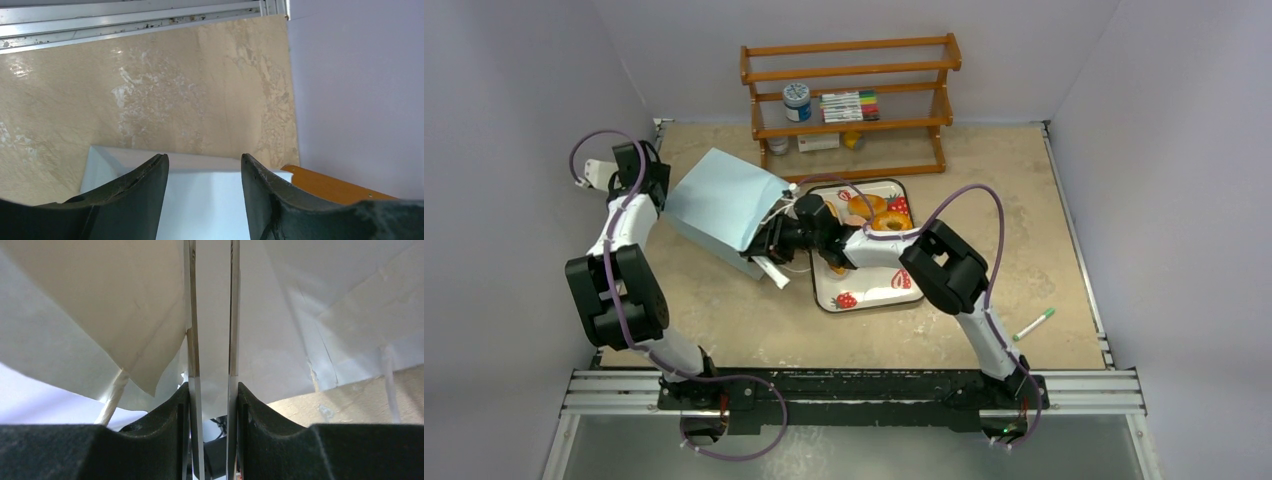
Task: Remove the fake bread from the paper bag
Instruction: Adjust the paper bag at the center of the board.
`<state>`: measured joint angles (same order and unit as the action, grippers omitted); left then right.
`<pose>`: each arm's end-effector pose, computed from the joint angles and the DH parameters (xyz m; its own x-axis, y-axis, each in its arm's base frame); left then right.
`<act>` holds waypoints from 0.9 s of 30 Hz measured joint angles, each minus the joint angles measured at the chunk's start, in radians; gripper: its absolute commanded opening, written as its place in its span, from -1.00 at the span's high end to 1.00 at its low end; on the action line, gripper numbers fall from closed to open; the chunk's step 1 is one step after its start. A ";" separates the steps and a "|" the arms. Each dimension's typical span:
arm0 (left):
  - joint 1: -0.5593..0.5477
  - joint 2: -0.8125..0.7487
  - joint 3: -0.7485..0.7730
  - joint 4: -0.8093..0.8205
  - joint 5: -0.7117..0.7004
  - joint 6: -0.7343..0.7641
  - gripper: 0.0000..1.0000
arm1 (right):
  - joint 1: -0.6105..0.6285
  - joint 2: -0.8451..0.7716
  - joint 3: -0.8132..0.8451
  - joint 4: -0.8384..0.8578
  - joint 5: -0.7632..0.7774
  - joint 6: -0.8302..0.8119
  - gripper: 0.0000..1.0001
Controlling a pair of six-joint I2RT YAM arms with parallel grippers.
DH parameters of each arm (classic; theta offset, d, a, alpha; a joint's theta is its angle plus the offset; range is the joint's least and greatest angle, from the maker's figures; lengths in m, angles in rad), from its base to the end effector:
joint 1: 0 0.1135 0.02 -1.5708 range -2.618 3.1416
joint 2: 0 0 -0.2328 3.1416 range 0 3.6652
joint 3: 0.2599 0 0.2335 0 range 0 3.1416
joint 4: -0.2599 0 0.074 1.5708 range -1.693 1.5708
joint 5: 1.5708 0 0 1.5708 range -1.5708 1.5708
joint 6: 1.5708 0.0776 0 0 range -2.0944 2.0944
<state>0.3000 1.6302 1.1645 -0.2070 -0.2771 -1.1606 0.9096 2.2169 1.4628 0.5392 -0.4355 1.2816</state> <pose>0.3555 0.1322 0.2056 0.2107 -0.8581 -0.4682 -0.7408 0.1724 -0.6493 0.2853 0.4201 0.1578 -0.9658 0.1738 -0.1924 -0.1507 0.2273 0.9621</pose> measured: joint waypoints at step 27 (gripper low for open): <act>-0.001 -0.060 -0.072 -0.028 0.035 0.107 -0.08 | 0.099 0.032 0.224 -0.183 0.047 -0.115 0.27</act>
<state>0.2989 1.5700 1.0920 -0.2352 -0.2424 -1.0538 1.0084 2.2486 1.6871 0.3565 -0.3882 1.1667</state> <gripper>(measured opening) 0.541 0.369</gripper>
